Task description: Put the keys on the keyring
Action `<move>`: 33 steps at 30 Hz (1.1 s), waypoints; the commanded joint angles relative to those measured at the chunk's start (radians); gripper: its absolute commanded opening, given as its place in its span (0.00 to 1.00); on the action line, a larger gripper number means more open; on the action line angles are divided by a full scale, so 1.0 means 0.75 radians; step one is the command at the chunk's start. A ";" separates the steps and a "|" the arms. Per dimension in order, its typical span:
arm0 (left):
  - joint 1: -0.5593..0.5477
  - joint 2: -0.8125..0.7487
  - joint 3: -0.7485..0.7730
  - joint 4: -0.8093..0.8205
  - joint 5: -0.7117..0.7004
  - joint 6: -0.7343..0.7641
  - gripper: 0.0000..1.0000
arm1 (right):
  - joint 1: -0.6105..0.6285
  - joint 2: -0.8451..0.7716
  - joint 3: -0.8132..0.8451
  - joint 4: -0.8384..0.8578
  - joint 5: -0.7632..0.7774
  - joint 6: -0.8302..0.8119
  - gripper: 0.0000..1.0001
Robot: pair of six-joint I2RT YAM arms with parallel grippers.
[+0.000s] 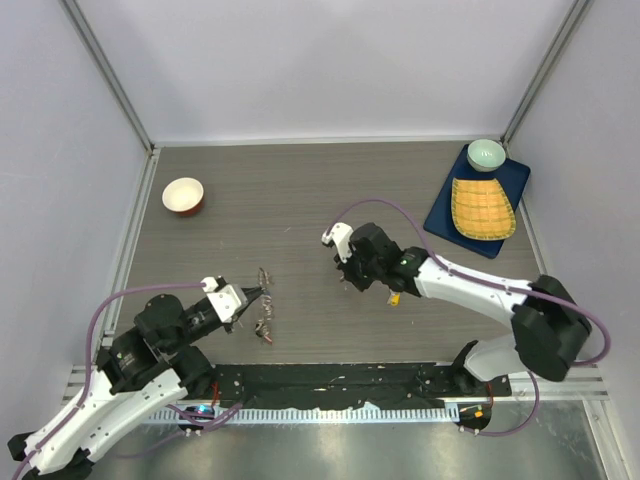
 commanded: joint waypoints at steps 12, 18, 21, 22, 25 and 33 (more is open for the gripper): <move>-0.002 -0.097 -0.011 0.019 -0.062 -0.025 0.00 | -0.105 0.618 0.470 -0.003 -0.036 -0.140 0.01; -0.002 -0.082 -0.011 0.011 -0.052 -0.017 0.00 | -0.109 0.697 0.515 0.025 -0.030 -0.161 0.01; -0.004 -0.078 -0.013 0.013 -0.044 -0.014 0.00 | -0.107 0.708 0.513 0.050 -0.032 -0.161 0.04; -0.002 -0.078 -0.013 0.013 -0.042 -0.012 0.00 | -0.109 0.710 0.509 0.056 -0.032 -0.159 0.07; -0.004 -0.072 -0.013 0.011 -0.042 -0.010 0.00 | -0.107 0.696 0.494 0.081 -0.042 -0.144 0.16; 0.000 -0.060 -0.013 0.017 -0.038 -0.008 0.00 | -0.107 0.408 0.321 0.283 -0.020 -0.038 0.49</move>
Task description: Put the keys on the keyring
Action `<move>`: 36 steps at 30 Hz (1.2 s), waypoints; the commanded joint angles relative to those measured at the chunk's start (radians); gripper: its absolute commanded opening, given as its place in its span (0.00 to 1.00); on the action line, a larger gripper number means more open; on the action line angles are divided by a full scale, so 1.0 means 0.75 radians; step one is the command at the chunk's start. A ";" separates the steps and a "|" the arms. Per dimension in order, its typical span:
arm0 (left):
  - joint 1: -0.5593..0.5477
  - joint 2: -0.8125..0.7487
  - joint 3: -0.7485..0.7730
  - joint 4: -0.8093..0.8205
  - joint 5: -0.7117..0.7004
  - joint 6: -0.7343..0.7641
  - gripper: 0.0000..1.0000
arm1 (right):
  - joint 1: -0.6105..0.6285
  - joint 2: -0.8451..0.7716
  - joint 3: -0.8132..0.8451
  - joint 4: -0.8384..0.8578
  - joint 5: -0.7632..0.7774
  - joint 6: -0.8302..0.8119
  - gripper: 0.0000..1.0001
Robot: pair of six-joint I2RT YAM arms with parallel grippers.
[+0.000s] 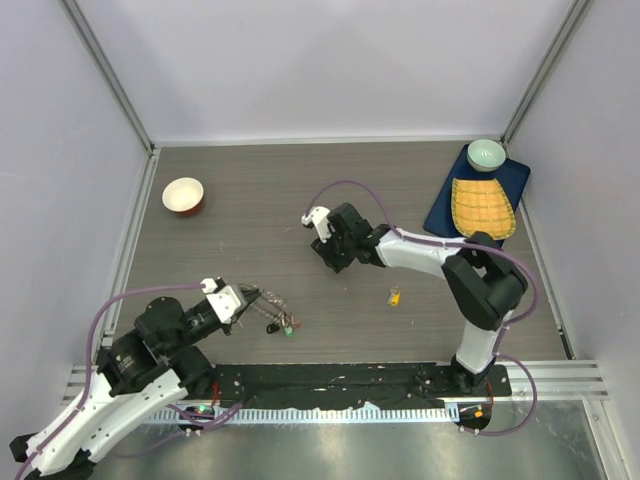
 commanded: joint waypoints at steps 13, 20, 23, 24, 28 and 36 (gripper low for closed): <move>0.045 0.002 0.002 0.105 0.076 0.001 0.00 | -0.001 -0.483 -0.724 1.098 0.144 0.318 0.94; 0.053 0.020 0.004 0.097 0.082 -0.005 0.00 | 0.001 -0.372 -0.716 1.233 0.208 0.337 0.74; 0.053 0.014 0.002 0.103 0.082 -0.005 0.00 | 0.001 -0.317 -0.663 1.172 0.200 0.322 0.63; 0.057 0.016 0.004 0.101 0.080 -0.007 0.00 | 0.001 -0.295 -0.639 1.162 0.194 0.322 0.58; 0.059 0.026 0.002 0.101 0.088 -0.009 0.00 | 0.003 -0.244 -0.594 1.096 0.177 0.345 0.53; 0.069 0.059 0.006 0.097 0.096 -0.011 0.00 | 0.001 -0.143 -0.528 1.039 0.143 0.337 0.39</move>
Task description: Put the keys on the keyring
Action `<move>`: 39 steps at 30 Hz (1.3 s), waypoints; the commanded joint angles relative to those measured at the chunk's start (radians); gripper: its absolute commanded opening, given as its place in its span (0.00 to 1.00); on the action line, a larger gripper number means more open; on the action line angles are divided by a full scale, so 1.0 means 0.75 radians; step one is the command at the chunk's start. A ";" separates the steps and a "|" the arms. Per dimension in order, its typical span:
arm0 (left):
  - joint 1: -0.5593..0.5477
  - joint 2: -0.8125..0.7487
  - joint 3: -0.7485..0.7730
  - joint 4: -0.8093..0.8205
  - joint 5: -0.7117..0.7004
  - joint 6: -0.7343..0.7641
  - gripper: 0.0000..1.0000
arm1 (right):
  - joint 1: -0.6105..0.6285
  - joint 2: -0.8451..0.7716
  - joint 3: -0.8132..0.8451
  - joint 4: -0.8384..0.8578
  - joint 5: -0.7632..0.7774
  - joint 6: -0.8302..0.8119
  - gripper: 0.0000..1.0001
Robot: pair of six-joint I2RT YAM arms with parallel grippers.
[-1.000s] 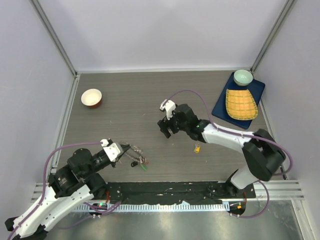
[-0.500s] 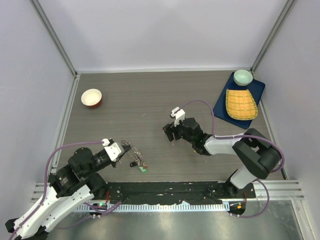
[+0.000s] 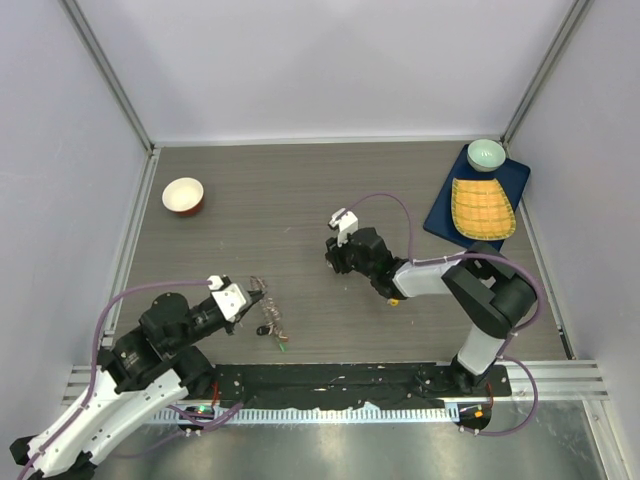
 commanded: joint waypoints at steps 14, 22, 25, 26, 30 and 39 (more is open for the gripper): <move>0.060 0.049 0.014 0.102 0.057 -0.008 0.00 | 0.001 0.132 0.117 -0.020 -0.036 -0.003 0.25; 0.074 0.068 0.014 0.108 0.082 -0.008 0.00 | -0.001 0.095 0.091 -0.028 -0.040 -0.029 0.01; 0.076 0.072 0.012 0.110 0.092 -0.008 0.00 | 0.001 0.032 0.058 -0.028 -0.051 -0.035 0.01; 0.076 0.080 0.014 0.112 0.096 -0.008 0.00 | 0.001 0.011 0.046 -0.030 -0.115 -0.041 0.01; 0.076 0.121 0.018 0.122 0.113 0.016 0.00 | 0.003 -0.154 -0.008 -0.024 -0.198 -0.046 0.01; 0.076 0.341 0.122 0.173 0.274 0.180 0.00 | 0.006 -0.484 -0.073 -0.012 -0.508 -0.278 0.01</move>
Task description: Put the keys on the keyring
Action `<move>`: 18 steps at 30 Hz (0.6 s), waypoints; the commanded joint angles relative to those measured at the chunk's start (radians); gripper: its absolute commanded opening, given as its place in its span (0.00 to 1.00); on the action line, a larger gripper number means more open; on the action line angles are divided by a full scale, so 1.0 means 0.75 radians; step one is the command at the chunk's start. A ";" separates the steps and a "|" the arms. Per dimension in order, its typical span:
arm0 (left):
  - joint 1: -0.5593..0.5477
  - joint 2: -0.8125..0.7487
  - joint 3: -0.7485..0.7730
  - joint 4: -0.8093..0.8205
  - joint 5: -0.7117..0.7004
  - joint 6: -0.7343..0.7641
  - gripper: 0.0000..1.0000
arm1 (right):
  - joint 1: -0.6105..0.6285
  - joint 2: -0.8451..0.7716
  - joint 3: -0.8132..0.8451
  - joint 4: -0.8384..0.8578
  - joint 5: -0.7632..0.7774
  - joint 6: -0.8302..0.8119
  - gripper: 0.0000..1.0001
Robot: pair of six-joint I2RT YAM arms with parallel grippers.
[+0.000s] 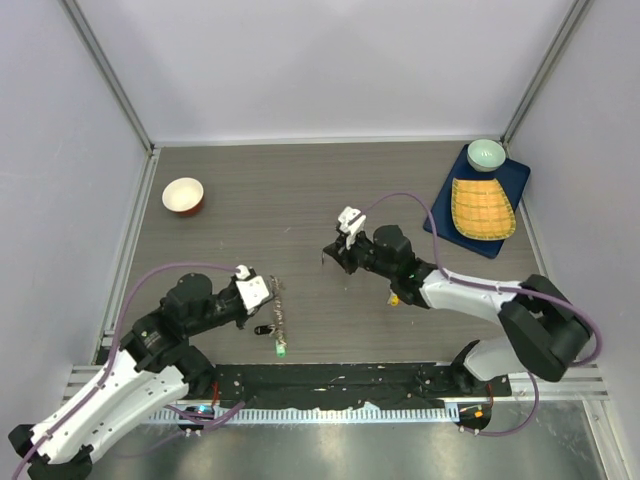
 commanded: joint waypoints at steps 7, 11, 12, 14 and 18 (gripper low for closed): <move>0.007 0.251 0.200 0.248 0.267 0.205 0.00 | 0.011 -0.354 -0.028 -0.004 -0.454 -0.199 0.01; 0.007 0.320 0.227 0.266 0.333 0.262 0.00 | 0.046 -0.503 -0.084 -0.028 -0.523 -0.203 0.01; 0.007 0.328 0.229 0.272 0.347 0.268 0.00 | 0.050 -0.548 -0.096 -0.040 -0.538 -0.209 0.01; 0.009 0.357 0.235 0.278 0.386 0.276 0.00 | 0.077 -0.589 -0.108 -0.065 -0.579 -0.213 0.01; 0.007 0.380 0.213 0.327 0.451 0.254 0.00 | 0.146 -0.636 -0.139 -0.096 -0.601 -0.252 0.01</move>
